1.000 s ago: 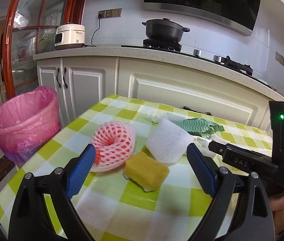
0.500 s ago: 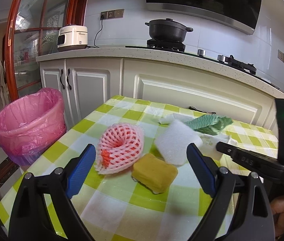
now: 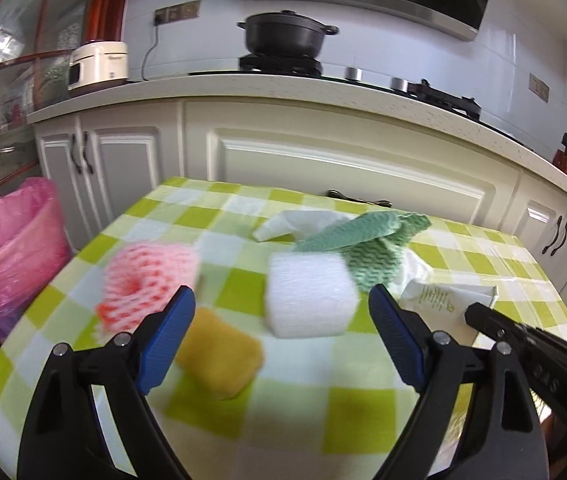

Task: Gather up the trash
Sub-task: 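Grasp the white foam block with the left gripper while the right gripper grasps the paper cup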

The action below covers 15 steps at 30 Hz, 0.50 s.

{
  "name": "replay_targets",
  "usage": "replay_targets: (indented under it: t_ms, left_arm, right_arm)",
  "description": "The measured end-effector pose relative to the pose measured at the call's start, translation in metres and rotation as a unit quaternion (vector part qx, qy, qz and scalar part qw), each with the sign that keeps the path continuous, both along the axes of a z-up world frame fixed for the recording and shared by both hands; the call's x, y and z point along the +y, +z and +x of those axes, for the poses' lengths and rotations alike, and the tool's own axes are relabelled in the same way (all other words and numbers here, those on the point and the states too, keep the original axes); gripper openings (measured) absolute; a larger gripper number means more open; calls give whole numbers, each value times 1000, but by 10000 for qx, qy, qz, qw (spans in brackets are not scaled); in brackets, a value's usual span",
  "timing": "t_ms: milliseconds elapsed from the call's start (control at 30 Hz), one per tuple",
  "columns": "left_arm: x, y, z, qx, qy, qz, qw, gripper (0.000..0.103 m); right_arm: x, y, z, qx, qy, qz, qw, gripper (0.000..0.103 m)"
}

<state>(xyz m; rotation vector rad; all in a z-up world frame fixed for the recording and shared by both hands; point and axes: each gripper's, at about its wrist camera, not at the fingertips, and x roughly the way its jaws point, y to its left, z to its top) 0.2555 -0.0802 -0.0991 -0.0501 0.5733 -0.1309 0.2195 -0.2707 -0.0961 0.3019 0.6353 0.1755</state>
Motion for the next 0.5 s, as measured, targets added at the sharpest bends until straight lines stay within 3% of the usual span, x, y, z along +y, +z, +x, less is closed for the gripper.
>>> replay_targets:
  t_ms: [500]
  left_arm:
    - [-55, -31, 62, 445, 13, 420, 9981, 76]
  right_arm:
    - [-30, 0, -15, -186, -301, 367, 9987, 5]
